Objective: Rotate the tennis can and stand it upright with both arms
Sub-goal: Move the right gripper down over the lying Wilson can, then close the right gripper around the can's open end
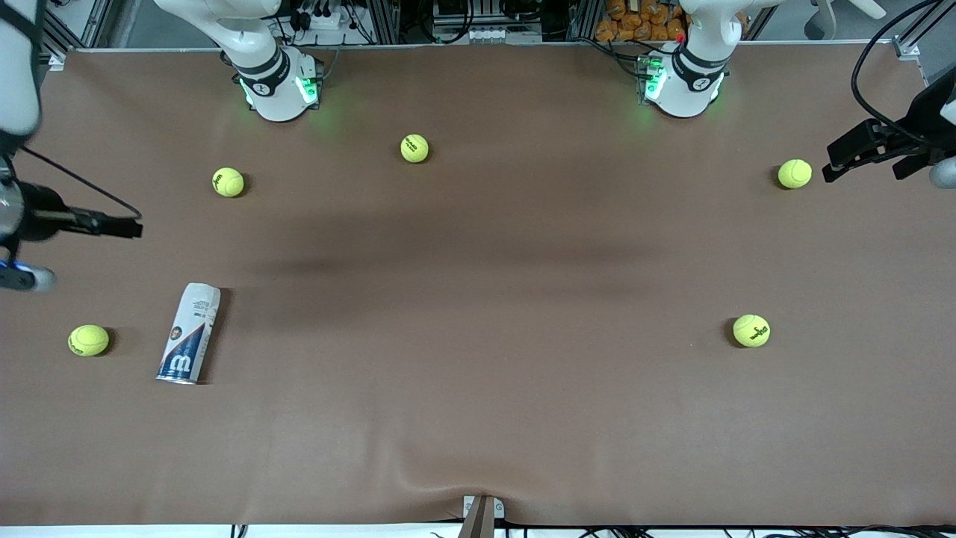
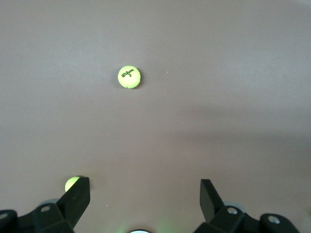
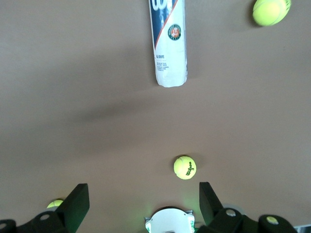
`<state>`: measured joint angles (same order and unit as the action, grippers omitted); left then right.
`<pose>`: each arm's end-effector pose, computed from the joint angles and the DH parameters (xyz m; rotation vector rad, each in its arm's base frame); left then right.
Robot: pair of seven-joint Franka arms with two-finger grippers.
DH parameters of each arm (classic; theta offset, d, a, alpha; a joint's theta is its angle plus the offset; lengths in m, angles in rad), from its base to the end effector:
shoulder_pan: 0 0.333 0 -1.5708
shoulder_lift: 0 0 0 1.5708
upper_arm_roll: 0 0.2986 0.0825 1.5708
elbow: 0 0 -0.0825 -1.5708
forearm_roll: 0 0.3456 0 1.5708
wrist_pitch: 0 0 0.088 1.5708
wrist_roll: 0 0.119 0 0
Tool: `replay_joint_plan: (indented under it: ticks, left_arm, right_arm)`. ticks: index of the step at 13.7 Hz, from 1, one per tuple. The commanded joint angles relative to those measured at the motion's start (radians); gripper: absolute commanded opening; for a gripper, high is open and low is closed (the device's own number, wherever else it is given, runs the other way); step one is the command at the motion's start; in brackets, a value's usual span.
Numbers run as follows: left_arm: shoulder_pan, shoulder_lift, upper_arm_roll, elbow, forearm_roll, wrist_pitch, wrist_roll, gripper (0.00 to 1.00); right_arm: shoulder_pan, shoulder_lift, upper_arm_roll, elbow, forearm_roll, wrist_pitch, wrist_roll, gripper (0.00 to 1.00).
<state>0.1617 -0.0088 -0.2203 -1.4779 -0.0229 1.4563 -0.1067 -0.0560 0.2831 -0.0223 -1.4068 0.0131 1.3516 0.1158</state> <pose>0.5008 -0.0329 0.6293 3.1210 0.0713 -0.0229 0.5576 -0.0405 0.4961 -3.0818 0.2993 0.5288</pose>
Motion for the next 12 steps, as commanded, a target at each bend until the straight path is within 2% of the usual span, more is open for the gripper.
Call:
replay_joint_plan:
  ticks: [1,4,8,12]
  left_arm:
    - [0.006,0.009,-0.005,0.013,-0.003,0.002,0.015,1.00]
    - [0.001,0.013,-0.005,0.013,-0.002,0.002,0.015,1.00]
    - [0.002,0.019,-0.007,0.014,-0.002,0.002,0.015,1.00]
    - [0.007,0.021,-0.007,0.014,0.000,0.006,0.015,1.00]
  right_arm:
    - [-0.015,0.048,0.005,0.022,0.005,-0.011,-0.001,1.00]
    - [-0.008,0.132,0.007,0.022,0.011,0.015,-0.005,1.00]
    - [-0.007,0.203,0.007,0.020,-0.007,0.145,-0.057,1.00]
    - [-0.047,0.319,0.007,0.012,-0.002,0.272,-0.130,1.00]
